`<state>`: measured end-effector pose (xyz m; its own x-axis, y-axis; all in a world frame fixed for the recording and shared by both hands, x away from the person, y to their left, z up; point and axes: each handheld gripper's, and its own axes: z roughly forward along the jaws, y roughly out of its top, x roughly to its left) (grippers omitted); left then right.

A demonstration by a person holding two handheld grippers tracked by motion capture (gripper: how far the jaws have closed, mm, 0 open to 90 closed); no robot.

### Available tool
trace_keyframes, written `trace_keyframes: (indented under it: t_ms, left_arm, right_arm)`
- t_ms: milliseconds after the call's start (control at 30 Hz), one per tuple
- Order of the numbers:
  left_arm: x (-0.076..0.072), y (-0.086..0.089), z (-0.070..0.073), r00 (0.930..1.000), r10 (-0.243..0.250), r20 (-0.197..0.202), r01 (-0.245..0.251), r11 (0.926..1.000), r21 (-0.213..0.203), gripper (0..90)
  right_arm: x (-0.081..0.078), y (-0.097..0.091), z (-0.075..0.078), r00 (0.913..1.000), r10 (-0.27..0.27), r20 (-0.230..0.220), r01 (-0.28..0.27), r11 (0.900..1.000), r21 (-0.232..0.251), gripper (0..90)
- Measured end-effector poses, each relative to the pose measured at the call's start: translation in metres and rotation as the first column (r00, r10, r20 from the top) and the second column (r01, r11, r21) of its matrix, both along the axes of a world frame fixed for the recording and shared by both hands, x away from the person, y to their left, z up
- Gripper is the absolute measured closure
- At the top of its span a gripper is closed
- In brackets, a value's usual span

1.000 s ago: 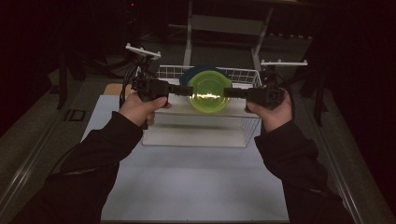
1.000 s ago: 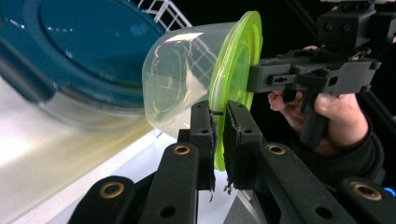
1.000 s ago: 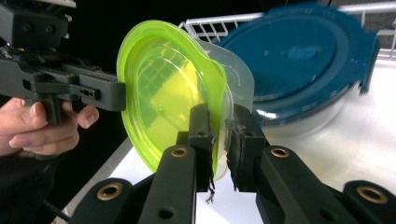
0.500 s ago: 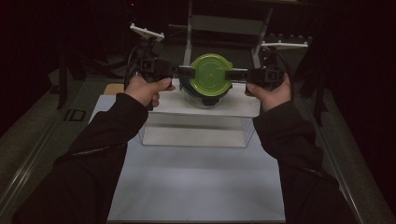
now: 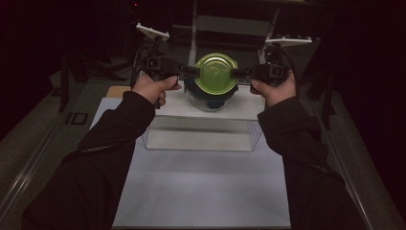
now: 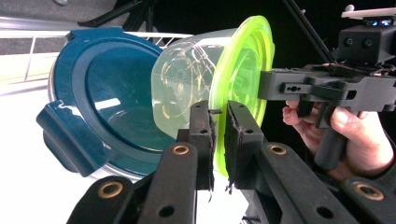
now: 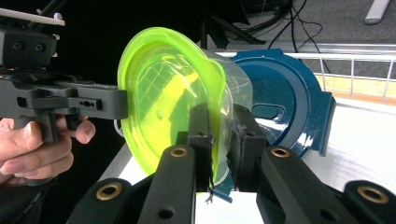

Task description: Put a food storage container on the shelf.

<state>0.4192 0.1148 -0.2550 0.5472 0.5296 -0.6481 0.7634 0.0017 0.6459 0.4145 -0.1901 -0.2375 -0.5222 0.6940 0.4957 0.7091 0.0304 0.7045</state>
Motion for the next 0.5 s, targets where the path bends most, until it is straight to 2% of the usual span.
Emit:
trace_keyframes:
  t_ms: [200, 367, 500]
  left_arm:
    - [0.005, -0.003, -0.002, 0.9997, 0.02, -0.011, -0.02, 0.9998, 0.007, 79.8]
    - [0.009, -0.004, -0.002, 0.9996, 0.027, -0.011, -0.027, 0.9996, -0.006, 79.3]
    - [0.01, -0.006, -0.002, 0.9993, 0.038, -0.006, -0.038, 0.9993, -0.001, 77.5]
  right_arm:
    - [0.006, -0.001, -0.001, 0.9999, -0.005, -0.012, 0.005, 1.0, 0.001, 80.2]
    - [0.013, -0.003, -0.002, 0.9988, -0.005, -0.048, 0.006, 0.9998, 0.016, 79.3]
    - [0.016, -0.003, -0.002, 0.9981, -0.029, -0.055, 0.029, 0.9995, 0.012, 78.2]
